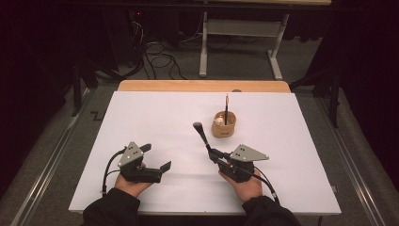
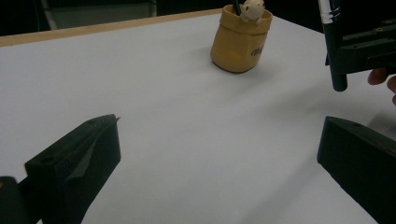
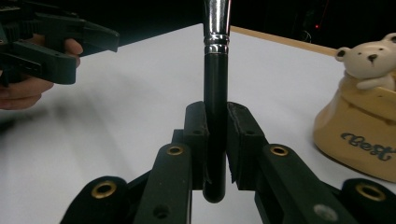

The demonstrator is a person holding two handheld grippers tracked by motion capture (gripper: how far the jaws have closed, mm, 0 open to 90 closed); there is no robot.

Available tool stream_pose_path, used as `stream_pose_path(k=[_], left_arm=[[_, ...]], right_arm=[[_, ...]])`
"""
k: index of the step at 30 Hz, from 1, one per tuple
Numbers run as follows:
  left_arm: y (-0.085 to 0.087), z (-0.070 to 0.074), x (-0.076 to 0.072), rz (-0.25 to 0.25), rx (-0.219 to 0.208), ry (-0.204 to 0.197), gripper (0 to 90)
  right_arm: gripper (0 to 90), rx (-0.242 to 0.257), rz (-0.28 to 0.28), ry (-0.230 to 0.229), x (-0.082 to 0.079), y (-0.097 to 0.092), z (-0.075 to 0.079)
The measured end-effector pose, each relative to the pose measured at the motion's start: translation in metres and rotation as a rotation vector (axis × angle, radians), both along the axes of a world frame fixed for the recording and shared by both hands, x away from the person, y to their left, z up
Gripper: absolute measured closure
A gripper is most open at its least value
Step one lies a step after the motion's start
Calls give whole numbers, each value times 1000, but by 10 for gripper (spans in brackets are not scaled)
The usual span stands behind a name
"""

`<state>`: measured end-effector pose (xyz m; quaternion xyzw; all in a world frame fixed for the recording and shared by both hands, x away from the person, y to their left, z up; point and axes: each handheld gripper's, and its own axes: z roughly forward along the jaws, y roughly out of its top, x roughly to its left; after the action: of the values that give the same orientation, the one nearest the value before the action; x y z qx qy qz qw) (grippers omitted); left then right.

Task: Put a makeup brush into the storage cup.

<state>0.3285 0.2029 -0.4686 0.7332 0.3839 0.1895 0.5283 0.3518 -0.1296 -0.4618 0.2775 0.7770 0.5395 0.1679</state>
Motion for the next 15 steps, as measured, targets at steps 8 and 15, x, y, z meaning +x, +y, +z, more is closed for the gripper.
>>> stream_pose_path(k=[8,15], left_arm=[[0,1,-1,-1,-5,-3,3],[0,1,-1,-3,-6,-3,3]], right_arm=[[806,5,18,-3,-3,15,-2],[806,3,16,-2,-1,16,-3]])
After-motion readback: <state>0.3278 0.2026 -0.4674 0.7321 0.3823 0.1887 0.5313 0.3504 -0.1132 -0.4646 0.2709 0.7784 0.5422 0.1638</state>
